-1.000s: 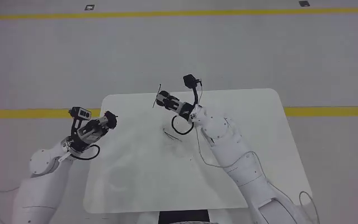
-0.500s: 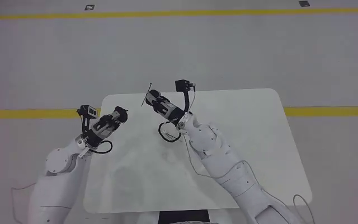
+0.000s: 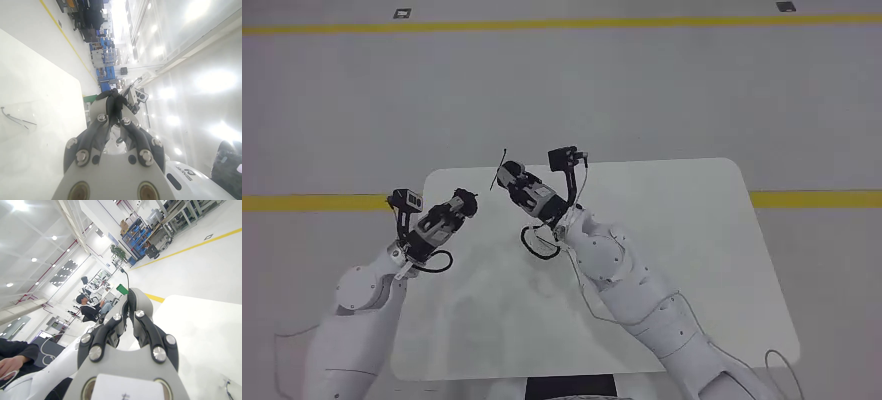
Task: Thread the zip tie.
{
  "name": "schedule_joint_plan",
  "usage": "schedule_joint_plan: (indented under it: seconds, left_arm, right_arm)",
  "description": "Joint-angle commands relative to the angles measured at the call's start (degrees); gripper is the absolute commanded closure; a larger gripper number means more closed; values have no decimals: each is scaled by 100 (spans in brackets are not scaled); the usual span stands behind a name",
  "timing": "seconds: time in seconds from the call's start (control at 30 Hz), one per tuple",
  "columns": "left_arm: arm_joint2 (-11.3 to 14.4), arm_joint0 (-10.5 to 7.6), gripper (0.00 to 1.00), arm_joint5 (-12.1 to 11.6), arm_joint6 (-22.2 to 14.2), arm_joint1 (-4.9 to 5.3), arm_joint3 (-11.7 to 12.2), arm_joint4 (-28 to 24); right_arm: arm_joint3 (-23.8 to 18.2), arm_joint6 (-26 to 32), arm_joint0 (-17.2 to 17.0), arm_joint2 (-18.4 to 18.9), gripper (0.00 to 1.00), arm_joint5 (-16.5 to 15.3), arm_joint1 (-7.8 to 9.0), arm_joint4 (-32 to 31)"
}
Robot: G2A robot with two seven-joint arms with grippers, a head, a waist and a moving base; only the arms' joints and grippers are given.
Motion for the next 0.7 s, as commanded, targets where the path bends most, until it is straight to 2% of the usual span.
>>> schedule_joint_plan:
  seconds: [0.0, 0.2, 0.43, 0.67]
  left_arm:
    - [47, -12, 100, 1, 72, -22, -2, 21]
    - [123, -61, 100, 1, 58, -67, 13, 85]
    - [123, -61, 100, 1, 58, -67, 13, 85]
    - [123, -61, 100, 1, 58, -67, 13, 85]
  right_arm:
    - [40, -101, -10, -61, 100, -64, -8, -79]
    - [155, -558, 32, -233, 100, -208, -45, -395]
    - [155, -558, 32, -233, 100, -208, -45, -395]
    - [59, -633, -18, -288, 100, -25, -48, -647]
